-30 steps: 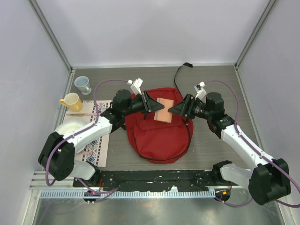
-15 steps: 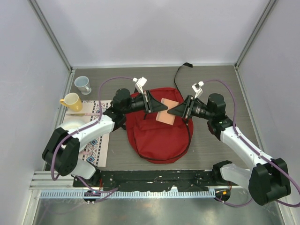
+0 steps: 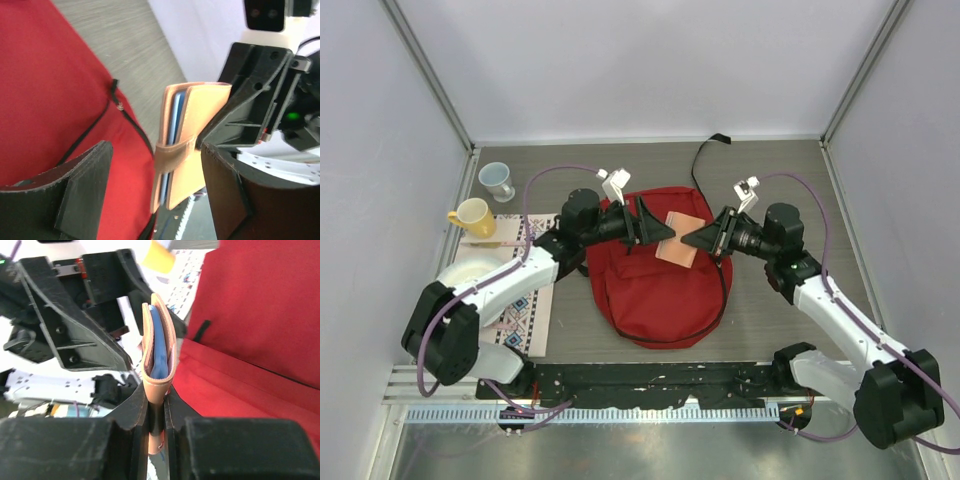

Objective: Pack the student bag
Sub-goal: Pick up the personal item from the center of the board, then place the personal item in the student bag.

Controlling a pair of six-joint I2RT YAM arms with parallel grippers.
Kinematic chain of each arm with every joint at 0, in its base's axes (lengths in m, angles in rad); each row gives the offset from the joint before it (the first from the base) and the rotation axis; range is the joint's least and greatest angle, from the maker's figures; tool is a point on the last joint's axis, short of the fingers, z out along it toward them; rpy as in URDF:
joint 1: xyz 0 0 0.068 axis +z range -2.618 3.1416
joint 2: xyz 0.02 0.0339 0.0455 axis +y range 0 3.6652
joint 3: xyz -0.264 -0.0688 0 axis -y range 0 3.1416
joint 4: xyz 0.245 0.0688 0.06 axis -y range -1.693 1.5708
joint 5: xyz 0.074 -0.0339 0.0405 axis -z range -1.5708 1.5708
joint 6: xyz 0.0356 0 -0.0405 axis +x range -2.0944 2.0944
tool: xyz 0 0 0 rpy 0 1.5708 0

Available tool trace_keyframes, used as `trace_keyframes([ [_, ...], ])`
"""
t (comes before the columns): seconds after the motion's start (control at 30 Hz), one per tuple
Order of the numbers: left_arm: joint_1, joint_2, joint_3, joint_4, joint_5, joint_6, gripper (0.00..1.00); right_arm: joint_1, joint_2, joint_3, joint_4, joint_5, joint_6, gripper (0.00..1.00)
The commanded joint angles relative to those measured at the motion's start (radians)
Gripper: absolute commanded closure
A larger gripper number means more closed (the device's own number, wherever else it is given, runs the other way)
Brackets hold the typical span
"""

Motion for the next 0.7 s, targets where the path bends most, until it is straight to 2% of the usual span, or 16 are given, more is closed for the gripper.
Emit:
trace_keyframes([
  [0.0, 0.000, -0.090, 0.075, -0.260, -0.191, 0.162, 0.23, 0.006, -0.078, 0.050, -0.195, 0.215, -0.124, 0.99],
  [0.13, 0.001, -0.117, 0.124, -0.424, -0.382, 0.292, 0.18, 0.006, -0.115, 0.078, -0.355, 0.447, -0.155, 0.99],
  [0.17, 0.000, -0.114, 0.140, -0.484, -0.399, 0.315, 0.18, 0.006, -0.132, 0.083, -0.399, 0.531, -0.158, 0.99],
  [0.3, -0.003, -0.052, 0.249, -0.599, -0.462, 0.410, 0.18, 0.006, -0.192, 0.076, -0.465, 0.685, -0.139, 0.99],
  [0.4, -0.014, -0.009, 0.308, -0.645, -0.465, 0.455, 0.19, 0.006, -0.251, 0.078, -0.510, 0.805, -0.124, 0.99],
  [0.5, -0.029, 0.046, 0.341, -0.652, -0.405, 0.461, 0.20, 0.006, -0.291, 0.083, -0.547, 0.887, -0.116, 0.99],
  [0.67, -0.063, 0.127, 0.352, -0.632, -0.315, 0.400, 0.24, 0.007, -0.336, 0.092, -0.594, 0.947, -0.113, 0.99],
])
